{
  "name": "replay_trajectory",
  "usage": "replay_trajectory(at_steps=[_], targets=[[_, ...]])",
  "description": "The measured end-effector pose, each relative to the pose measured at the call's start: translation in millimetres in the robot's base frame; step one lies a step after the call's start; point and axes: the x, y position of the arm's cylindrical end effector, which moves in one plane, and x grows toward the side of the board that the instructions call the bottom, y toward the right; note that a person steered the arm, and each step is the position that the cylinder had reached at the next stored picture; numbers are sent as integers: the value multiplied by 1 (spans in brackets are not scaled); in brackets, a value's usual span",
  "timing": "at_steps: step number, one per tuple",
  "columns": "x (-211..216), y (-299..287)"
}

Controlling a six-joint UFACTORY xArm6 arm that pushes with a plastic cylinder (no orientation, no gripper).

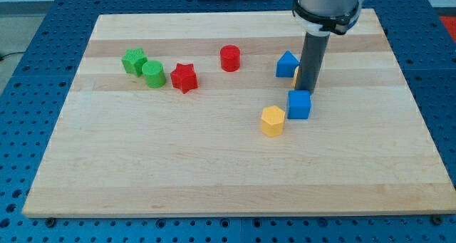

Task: Arrange a group of blue blocks and hexagon in diagonal line

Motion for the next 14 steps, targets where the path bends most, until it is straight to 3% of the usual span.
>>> replay_trajectory(at_steps=[1, 2, 3, 4, 6, 7, 9, 11, 13, 14], targets=[[16, 41], [1, 52], [-16, 7], [2, -51], [41, -73], [60, -27], [63, -102], [107, -44], [99, 31], [76, 24]])
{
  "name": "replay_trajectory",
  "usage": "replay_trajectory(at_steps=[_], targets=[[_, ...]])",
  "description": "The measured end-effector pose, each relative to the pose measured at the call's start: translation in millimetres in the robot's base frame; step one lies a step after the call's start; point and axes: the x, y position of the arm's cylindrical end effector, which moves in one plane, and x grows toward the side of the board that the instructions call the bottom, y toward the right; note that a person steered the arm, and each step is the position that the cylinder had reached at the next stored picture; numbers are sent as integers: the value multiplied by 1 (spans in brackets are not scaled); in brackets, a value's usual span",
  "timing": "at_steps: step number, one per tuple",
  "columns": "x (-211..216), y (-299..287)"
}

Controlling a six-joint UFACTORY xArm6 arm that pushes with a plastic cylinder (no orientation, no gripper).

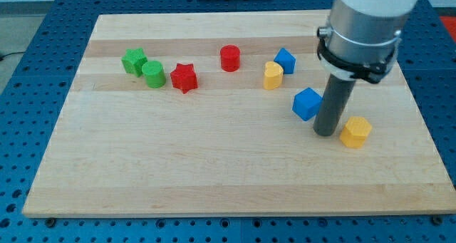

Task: Arrange a group of blue blocks and hexagon in diagonal line

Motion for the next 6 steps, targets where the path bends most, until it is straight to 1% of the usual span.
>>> replay_trajectory(at_steps=[1, 2, 3, 4, 5, 6], targets=[[-14, 38], [-47, 46], [-57, 22], [-77, -41], [-77, -77], [-74, -90]])
